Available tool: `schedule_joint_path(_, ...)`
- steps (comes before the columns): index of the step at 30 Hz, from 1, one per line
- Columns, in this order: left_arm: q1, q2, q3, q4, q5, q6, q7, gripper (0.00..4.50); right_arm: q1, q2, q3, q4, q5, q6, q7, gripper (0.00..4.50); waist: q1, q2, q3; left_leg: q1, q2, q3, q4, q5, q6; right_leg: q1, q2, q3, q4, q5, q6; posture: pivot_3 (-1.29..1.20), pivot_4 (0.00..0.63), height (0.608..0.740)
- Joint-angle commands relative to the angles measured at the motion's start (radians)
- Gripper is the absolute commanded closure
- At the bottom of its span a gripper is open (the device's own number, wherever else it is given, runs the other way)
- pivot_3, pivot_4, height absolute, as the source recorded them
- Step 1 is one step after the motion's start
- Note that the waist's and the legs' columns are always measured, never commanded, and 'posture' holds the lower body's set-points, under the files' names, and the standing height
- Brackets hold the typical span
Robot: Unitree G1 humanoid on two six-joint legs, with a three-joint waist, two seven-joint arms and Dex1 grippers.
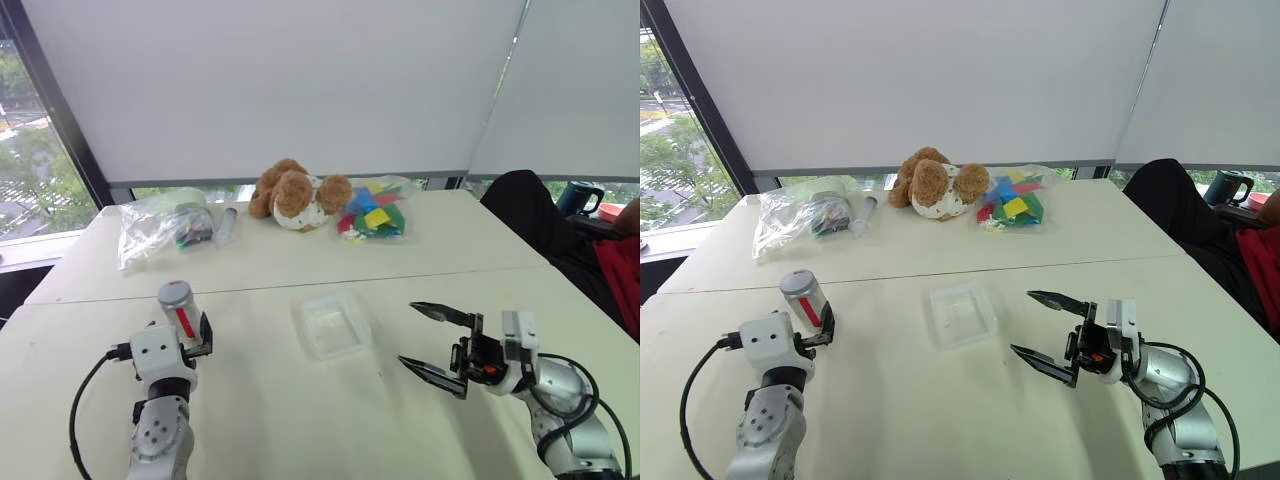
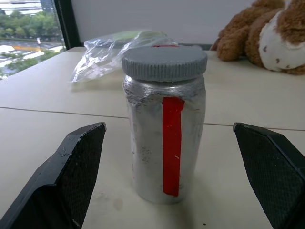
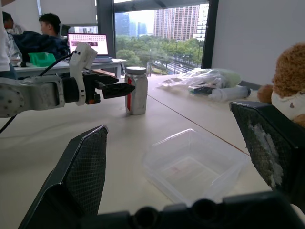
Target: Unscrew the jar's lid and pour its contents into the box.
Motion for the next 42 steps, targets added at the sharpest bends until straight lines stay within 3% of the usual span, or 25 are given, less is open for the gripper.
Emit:
schedule_joint_path(1, -0.081, 0.01, 0.004, 0.062, 0.031, -0.026, 0.044, 0.07, 0.023, -0.007, -0.024, -0.052, 0.006, -0.018, -0.012, 0.0, 0.002, 0.0, 0.0, 0.0, 0.0, 0.0, 0.0, 0.0, 0.0, 0.0, 0.0, 0.0, 0.0, 0.0, 0.0, 0.0, 0.15, 0.74)
schedule_joint_path(9, -0.202, 0.034, 0.007, 0.183, 0.056, -0.032, 0.09, 0.07, 0.053, -0.007, -0.028, -0.075, 0.005, -0.015, -0.031, 0.0, -0.001, 0.0, 0.0, 0.0, 0.0, 0.0, 0.0, 0.0, 0.0, 0.0, 0.0, 0.0, 0.0, 0.0, 0.001, 0.0, 0.15, 0.74)
schedule_joint_path(21, -0.245, 0.077, 0.001, 0.264, 0.061, -0.03, 0.091, 0.07, 0.066, 0.001, -0.02, -0.074, 0.002, -0.015, -0.046, 0.0, 0.001, 0.0, 0.0, 0.0, 0.0, 0.0, 0.0, 0.0, 0.0, 0.0, 0.0, 0.0, 0.0, 0.001, 0.001, 0.0, 0.15, 0.74)
schedule_joint_path(24, -0.235, 0.085, 0.0, 0.259, 0.056, -0.026, 0.083, 0.95, 0.067, 0.003, -0.017, -0.077, 0.002, -0.013, -0.051, 0.0, 0.001, 0.0, 0.0, 0.0, 0.0, 0.0, 0.0, 0.0, 0.0, 0.0, 0.0, 0.0, 0.0, 0.001, 0.001, 0.0, 0.15, 0.74)
schedule_joint_path(27, -0.231, 0.096, 0.0, 0.249, 0.038, -0.026, 0.054, 2.41, 0.067, 0.005, -0.015, -0.08, 0.0, -0.011, -0.058, 0.0, 0.001, 0.0, 0.0, 0.0, 0.0, 0.0, 0.0, 0.0, 0.0, 0.0, 0.0, 0.0, 0.0, 0.001, 0.002, 0.0, 0.15, 0.74)
schedule_joint_path(29, -0.223, 0.114, 0.007, 0.231, 0.018, -0.015, 0.019, 2.4, 0.073, 0.003, -0.013, -0.089, 0.002, -0.005, -0.063, 0.0, 0.001, 0.0, 0.0, 0.0, 0.0, 0.0, 0.0, 0.0, 0.0, 0.0, 0.0, 0.0, 0.0, 0.001, 0.002, 0.0, 0.15, 0.74)
schedule_joint_path(32, -0.202, 0.177, 0.06, 0.181, -0.111, -0.022, -0.122, 2.4, 0.074, -0.011, -0.018, -0.137, 0.025, 0.058, -0.1, 0.0, -0.001, 0.0, 0.0, 0.0, 0.0, 0.0, 0.0, 0.0, 0.0, 0.0, 0.0, 0.0, 0.0, 0.001, 0.002, 0.0, 0.15, 0.74)
schedule_joint_path(35, -0.193, 0.269, 0.125, 0.116, -0.344, -0.007, -0.359, 2.4, 0.058, -0.048, -0.009, -0.223, 0.055, 0.19, -0.157, 0.0, -0.003, 0.0, 0.0, 0.0, 0.001, 0.0, 0.0, 0.0, 0.0, -0.001, 0.0, 0.0, 0.001, 0.001, 0.001, 0.0, 0.15, 0.74)
schedule_joint_path(38, -0.17, 0.458, 0.133, 0.032, -0.576, 0.093, -0.72, 2.4, -0.023, -0.116, 0.034, -0.367, 0.118, 0.468, -0.304, 0.0, -0.006, 0.001, 0.001, -0.001, 0.003, 0.0, 0.0, 0.0, 0.0, -0.002, 0.0, 0.0, 0.002, -0.001, -0.003, 0.0, 0.15, 0.74)
schedule_joint_path(42, -0.162, 0.677, 0.039, 0.005, -0.637, 0.179, -1.024, 2.4, -0.228, -0.129, 0.112, -0.476, 0.303, 0.738, -0.387, 0.0, -0.004, 0.005, 0.001, -0.001, 0.004, 0.001, 0.0, 0.0, 0.0, -0.003, 0.0, 0.0, 0.002, -0.001, -0.004, 0.0, 0.15, 0.74)
